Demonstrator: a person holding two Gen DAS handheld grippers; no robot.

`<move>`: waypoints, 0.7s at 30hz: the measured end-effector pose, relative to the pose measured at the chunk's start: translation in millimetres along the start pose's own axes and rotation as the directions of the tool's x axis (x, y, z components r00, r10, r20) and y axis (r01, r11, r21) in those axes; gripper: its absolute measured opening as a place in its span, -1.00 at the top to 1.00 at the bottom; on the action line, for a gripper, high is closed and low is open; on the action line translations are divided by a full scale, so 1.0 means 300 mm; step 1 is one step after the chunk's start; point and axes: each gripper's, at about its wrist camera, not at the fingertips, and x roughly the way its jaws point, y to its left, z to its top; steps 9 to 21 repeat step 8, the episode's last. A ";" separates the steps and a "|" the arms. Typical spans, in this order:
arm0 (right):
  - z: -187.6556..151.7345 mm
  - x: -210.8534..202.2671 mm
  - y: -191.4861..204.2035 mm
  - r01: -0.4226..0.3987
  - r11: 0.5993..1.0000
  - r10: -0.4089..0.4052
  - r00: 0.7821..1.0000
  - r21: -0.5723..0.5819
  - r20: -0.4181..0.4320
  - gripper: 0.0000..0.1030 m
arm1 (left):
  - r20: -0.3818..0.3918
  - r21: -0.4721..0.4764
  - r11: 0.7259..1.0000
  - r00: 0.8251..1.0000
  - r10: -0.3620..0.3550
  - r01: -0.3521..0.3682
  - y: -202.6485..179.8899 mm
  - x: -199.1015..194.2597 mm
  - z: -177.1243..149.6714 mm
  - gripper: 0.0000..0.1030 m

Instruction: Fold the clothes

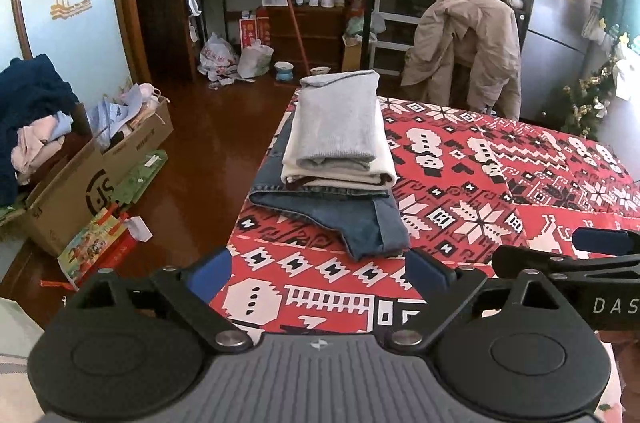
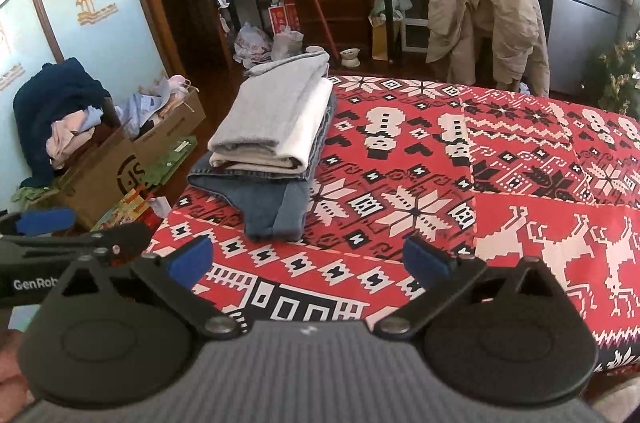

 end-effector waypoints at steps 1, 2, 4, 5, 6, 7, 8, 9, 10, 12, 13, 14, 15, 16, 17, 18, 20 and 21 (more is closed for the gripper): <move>0.000 0.003 -0.001 -0.001 1.000 0.001 1.000 0.001 -0.002 -0.99 | -0.002 -0.001 1.000 1.000 -0.001 0.001 0.000 0.001 0.000 -0.83; 0.000 0.005 -0.003 -0.001 1.000 0.001 1.000 0.002 -0.003 -0.99 | -0.003 -0.001 1.000 1.000 -0.001 0.001 -0.001 0.001 -0.001 -0.83; -0.001 0.009 -0.006 -0.003 1.000 0.003 1.000 0.003 -0.006 -0.99 | -0.003 -0.001 1.000 1.000 0.000 0.000 0.000 0.001 -0.001 -0.83; -0.001 0.011 -0.006 -0.004 1.000 0.004 1.000 0.004 -0.008 -0.99 | -0.003 -0.001 1.000 1.000 -0.002 0.002 0.000 0.001 -0.001 -0.83; -0.001 0.011 -0.006 -0.006 1.000 0.006 1.000 0.005 -0.009 -0.99 | -0.003 -0.002 1.000 1.000 -0.003 0.003 0.001 0.000 -0.002 -0.82; -0.002 0.012 -0.006 -0.008 1.000 0.008 1.000 0.006 -0.010 -0.99 | -0.004 -0.004 1.000 1.000 -0.004 0.004 0.002 0.000 -0.002 -0.82; -0.003 0.013 -0.005 -0.009 1.000 0.009 1.000 0.006 -0.010 -0.99 | -0.005 -0.005 1.000 1.000 -0.006 0.006 0.003 -0.001 -0.002 -0.82; -0.003 0.013 -0.005 -0.009 1.000 0.009 1.000 0.006 -0.010 -0.99 | -0.005 -0.005 1.000 1.000 -0.006 0.006 0.003 -0.001 -0.002 -0.82; -0.003 0.013 -0.005 -0.009 1.000 0.009 1.000 0.006 -0.010 -0.99 | -0.005 -0.005 1.000 1.000 -0.006 0.006 0.003 -0.001 -0.002 -0.82; -0.003 0.013 -0.005 -0.009 1.000 0.009 1.000 0.006 -0.010 -0.99 | -0.005 -0.005 1.000 1.000 -0.006 0.006 0.003 -0.001 -0.002 -0.82; -0.003 0.013 -0.005 -0.009 1.000 0.009 1.000 0.006 -0.010 -0.99 | -0.005 -0.005 1.000 1.000 -0.006 0.006 0.003 -0.001 -0.002 -0.82; -0.003 0.013 -0.005 -0.009 1.000 0.009 1.000 0.006 -0.010 -0.99 | -0.005 -0.005 1.000 1.000 -0.006 0.006 0.003 -0.001 -0.002 -0.82; -0.003 0.013 -0.005 -0.009 1.000 0.009 1.000 0.006 -0.010 -0.99 | -0.005 -0.005 1.000 1.000 -0.006 0.006 0.003 -0.001 -0.002 -0.82; -0.003 0.013 -0.005 -0.009 1.000 0.009 1.000 0.006 -0.010 -0.99 | -0.005 -0.005 1.000 1.000 -0.006 0.006 0.003 -0.001 -0.002 -0.82; -0.003 0.013 -0.005 -0.009 1.000 0.009 1.000 0.006 -0.010 -0.99 | -0.005 -0.005 1.000 1.000 -0.006 0.006 0.003 -0.001 -0.002 -0.82; -0.003 0.013 -0.005 -0.009 1.000 0.009 1.000 0.006 -0.010 -0.99 | -0.005 -0.005 1.000 1.000 -0.006 0.006 0.003 -0.001 -0.002 -0.82; -0.003 0.013 -0.005 -0.009 1.000 0.009 1.000 0.006 -0.010 -0.99 | -0.005 -0.005 1.000 1.000 -0.006 0.006 0.003 -0.001 -0.002 -0.82; -0.003 0.013 -0.005 -0.009 1.000 0.009 1.000 0.006 -0.010 -0.99 | -0.005 -0.005 1.000 1.000 -0.006 0.006 0.003 -0.001 -0.002 -0.82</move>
